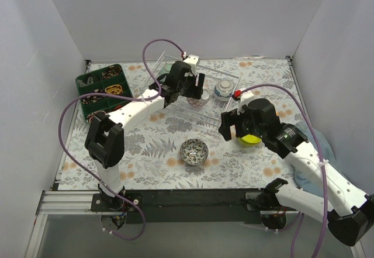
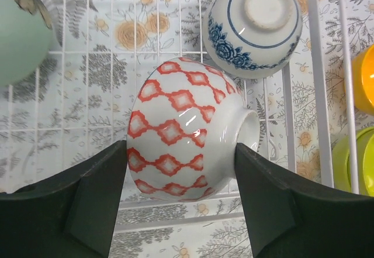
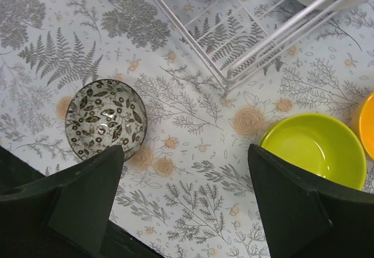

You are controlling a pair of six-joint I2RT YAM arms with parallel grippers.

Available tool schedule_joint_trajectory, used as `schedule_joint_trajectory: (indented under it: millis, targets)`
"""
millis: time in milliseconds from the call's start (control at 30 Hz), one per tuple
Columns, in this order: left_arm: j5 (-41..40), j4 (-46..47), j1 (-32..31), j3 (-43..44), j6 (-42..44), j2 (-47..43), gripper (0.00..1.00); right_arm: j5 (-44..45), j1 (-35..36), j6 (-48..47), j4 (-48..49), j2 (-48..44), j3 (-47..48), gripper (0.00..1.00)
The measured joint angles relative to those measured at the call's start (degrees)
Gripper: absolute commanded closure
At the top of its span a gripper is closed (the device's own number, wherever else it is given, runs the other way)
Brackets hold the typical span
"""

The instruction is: Unload the bowls from the dish rack

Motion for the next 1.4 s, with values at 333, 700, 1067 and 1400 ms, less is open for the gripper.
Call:
schedule_joint_trajectory:
  millis: [333, 700, 1067, 1400]
  targets:
    - [3.1, 5.1, 0.0, -6.6, 15.6, -10.2, 0.8, -13.7, -4.0, -7.0, -1.0, 9.4, 9.3, 0.02]
    - [12.5, 10.6, 0.0, -15.1, 31.1, -13.0, 0.83, -39.2, -20.4, -15.7, -0.3, 22.0, 19.4, 0.01]
    - [14.0, 14.0, -3.4, -19.4, 43.1, -18.7, 0.85, -56.0, -24.2, -18.8, 1.7, 40.0, 34.0, 0.02]
    - [12.9, 17.0, -8.8, -21.6, 51.0, -20.5, 0.85, -64.8, -24.2, -22.6, 0.5, 49.9, 43.3, 0.04]
